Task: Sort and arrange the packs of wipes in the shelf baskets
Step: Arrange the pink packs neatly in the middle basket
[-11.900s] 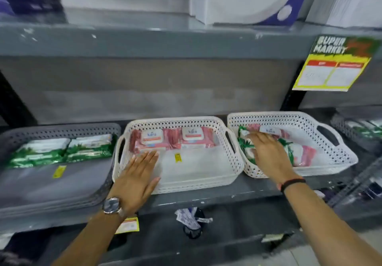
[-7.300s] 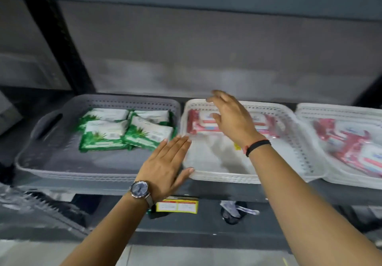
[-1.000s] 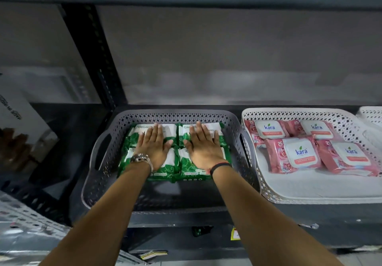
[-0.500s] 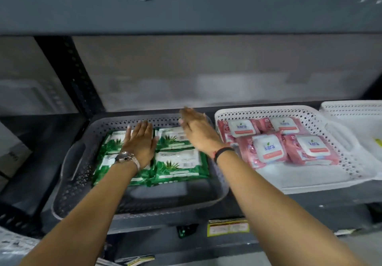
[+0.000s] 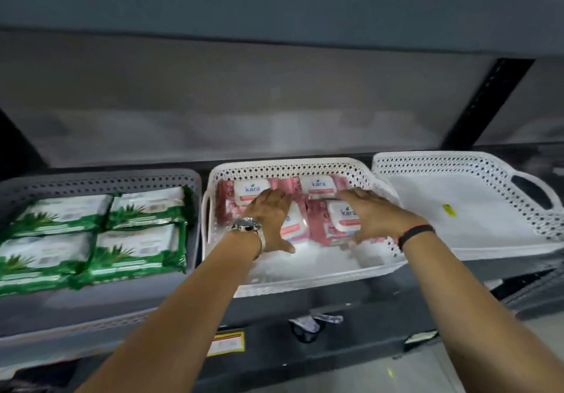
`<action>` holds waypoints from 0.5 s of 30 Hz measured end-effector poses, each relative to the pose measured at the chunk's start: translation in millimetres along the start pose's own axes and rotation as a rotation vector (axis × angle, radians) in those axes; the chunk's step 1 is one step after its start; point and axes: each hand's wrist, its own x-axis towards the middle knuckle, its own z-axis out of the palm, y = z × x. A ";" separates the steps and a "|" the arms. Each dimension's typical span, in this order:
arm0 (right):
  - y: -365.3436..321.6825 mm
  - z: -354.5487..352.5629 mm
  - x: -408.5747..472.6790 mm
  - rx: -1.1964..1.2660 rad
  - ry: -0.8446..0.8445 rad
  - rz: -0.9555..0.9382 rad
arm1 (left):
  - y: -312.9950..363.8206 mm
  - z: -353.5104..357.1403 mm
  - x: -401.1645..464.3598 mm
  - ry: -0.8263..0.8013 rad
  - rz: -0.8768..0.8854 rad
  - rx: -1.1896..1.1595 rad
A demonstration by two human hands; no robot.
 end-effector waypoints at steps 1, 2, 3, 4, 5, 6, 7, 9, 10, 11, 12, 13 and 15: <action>4.0 5.6 0.2 0.008 0.003 -0.020 | 2.2 4.3 2.7 -0.019 -0.017 0.028; 8.0 10.7 1.0 0.009 0.025 -0.042 | 3.9 8.3 4.2 -0.020 -0.043 0.044; 11.6 14.9 2.8 0.005 0.059 -0.062 | 5.8 11.6 5.2 -0.001 -0.071 0.055; 13.9 18.3 4.5 -0.009 0.094 -0.078 | 6.3 13.7 5.2 0.025 -0.091 0.062; 16.7 20.9 6.5 -0.016 0.115 -0.089 | 7.3 15.5 5.1 0.046 -0.101 0.071; 18.6 22.7 8.2 -0.016 0.127 -0.100 | 7.0 16.3 5.1 0.056 -0.103 0.074; 20.0 24.3 9.4 -0.012 0.132 -0.109 | 5.2 17.3 4.8 0.050 -0.099 0.073; 19.8 26.0 11.3 -0.040 0.141 -0.136 | -2.6 17.3 1.9 0.003 -0.090 0.042; 18.8 27.0 12.6 -0.064 0.144 -0.151 | -7.6 16.9 -0.4 -0.027 -0.092 0.016; 16.9 28.7 13.8 -0.076 0.145 -0.161 | -13.4 16.5 -3.3 -0.053 -0.094 -0.003; 14.7 30.6 15.0 -0.075 0.145 -0.165 | -18.9 16.1 -5.9 -0.074 -0.097 -0.014; 12.2 32.4 16.2 -0.068 0.144 -0.166 | -24.2 16.2 -7.9 -0.090 -0.098 -0.022; 8.0 35.1 19.2 -0.066 0.146 -0.166 | -32.8 15.3 -8.7 -0.127 -0.090 -0.044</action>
